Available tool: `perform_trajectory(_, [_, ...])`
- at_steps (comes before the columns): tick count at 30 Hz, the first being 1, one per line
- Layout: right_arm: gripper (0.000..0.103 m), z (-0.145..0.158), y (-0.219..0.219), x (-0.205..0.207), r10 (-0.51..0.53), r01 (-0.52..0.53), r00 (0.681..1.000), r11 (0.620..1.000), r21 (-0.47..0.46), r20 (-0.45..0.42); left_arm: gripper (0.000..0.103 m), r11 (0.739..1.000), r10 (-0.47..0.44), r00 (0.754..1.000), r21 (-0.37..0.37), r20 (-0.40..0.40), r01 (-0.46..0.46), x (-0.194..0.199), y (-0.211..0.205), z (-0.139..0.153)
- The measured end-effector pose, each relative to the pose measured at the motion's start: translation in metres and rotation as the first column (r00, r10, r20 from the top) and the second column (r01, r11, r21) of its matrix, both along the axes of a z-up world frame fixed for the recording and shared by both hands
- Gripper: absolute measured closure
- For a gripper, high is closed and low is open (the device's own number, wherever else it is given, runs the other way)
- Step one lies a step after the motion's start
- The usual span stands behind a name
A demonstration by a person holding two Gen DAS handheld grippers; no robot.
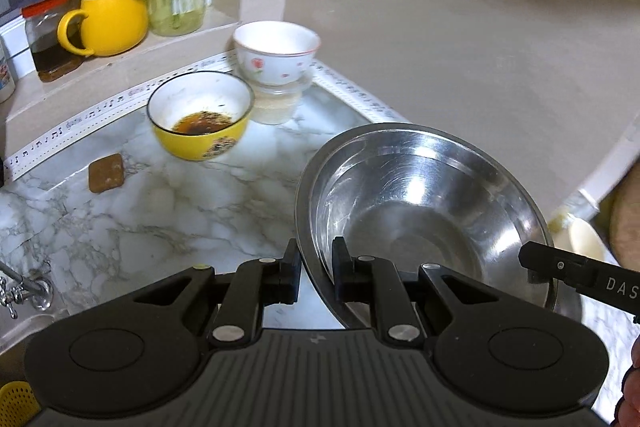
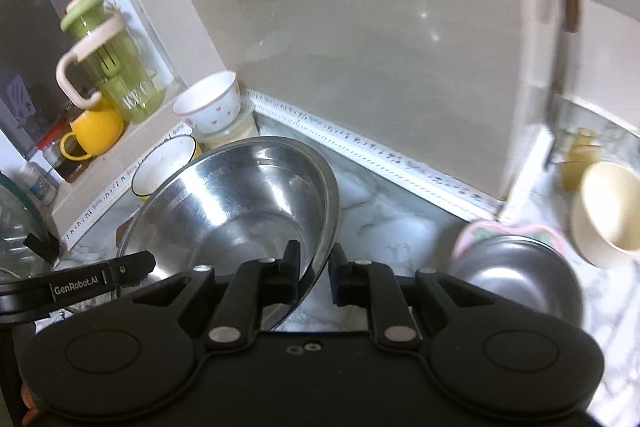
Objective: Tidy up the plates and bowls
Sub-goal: 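Lift the steel bowl with both tools and carry it toward the cream bowl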
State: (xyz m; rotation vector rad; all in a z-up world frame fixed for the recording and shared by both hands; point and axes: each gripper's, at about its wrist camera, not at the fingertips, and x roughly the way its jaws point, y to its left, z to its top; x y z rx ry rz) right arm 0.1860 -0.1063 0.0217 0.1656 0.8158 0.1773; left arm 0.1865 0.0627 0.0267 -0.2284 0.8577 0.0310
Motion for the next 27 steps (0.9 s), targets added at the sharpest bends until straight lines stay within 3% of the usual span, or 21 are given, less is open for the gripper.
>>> perform_trajectory(11, [0.087, 0.034, -0.057, -0.090, -0.131, 0.130, 0.989, 0.991, 0.010, 0.076, 0.088, 0.984, -0.178, 0.982, -0.004, 0.066, 0.179, -0.047, -0.066, 0.035])
perform_trajectory(18, [0.087, 0.042, -0.106, -0.142, -0.239, 0.238, 0.965, 0.971, 0.018, 0.106, 0.088, 0.954, -0.299, 0.950, 0.015, 0.085, 0.299, -0.068, -0.129, 0.038])
perform_trajectory(27, [0.087, 0.038, -0.185, -0.185, -0.370, 0.369, 0.924, 0.929, 0.028, 0.093, 0.088, 0.898, -0.441, 0.895, 0.026, 0.069, 0.440, -0.075, -0.227, 0.029])
